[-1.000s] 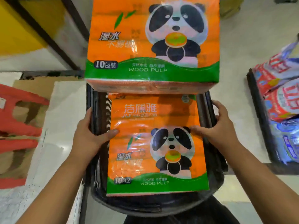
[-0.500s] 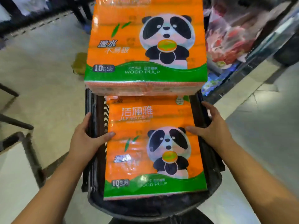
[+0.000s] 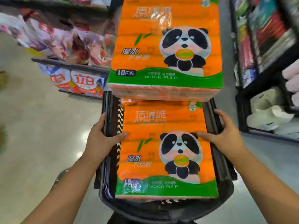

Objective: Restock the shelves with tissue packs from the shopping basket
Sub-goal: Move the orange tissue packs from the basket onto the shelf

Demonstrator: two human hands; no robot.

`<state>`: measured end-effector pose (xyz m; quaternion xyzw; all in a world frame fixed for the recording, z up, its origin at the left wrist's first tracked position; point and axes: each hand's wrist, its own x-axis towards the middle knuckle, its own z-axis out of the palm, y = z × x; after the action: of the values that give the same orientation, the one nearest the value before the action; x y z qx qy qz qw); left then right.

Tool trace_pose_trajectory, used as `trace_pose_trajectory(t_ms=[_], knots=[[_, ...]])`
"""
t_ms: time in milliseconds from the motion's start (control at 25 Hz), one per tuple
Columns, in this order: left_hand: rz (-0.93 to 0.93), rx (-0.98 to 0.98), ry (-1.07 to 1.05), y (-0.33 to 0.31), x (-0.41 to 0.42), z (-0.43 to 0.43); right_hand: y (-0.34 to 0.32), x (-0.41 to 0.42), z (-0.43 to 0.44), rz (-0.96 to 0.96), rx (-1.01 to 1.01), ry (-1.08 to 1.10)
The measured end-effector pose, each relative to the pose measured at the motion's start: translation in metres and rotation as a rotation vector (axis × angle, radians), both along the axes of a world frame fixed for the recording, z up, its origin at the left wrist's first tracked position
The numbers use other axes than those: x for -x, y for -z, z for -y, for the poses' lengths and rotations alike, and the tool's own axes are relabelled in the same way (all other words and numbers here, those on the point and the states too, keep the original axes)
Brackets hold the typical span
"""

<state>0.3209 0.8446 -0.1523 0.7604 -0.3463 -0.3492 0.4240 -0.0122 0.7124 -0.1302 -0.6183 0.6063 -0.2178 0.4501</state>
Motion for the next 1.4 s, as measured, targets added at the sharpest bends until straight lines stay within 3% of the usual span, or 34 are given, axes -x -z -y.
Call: trace_pose_trajectory(t_ms=[320, 600, 1080, 1400], knots=[[-0.035, -0.021, 0.342, 0.016, 0.027, 0.246, -0.001, 0.052, 0.129, -0.027, -0.014, 0.365], [0.032, -0.068, 0.468, 0.014, 0.044, 0.446, 0.004, 0.072, 0.279, 0.061, -0.019, 0.539], [0.052, -0.044, 0.372, 0.003, 0.083, 0.797, 0.003, 0.111, 0.668, -0.033, 0.033, 0.426], [0.059, 0.004, 0.413, 0.013, 0.072, 1.087, 0.018, 0.101, 0.946, -0.098, 0.052, 0.455]])
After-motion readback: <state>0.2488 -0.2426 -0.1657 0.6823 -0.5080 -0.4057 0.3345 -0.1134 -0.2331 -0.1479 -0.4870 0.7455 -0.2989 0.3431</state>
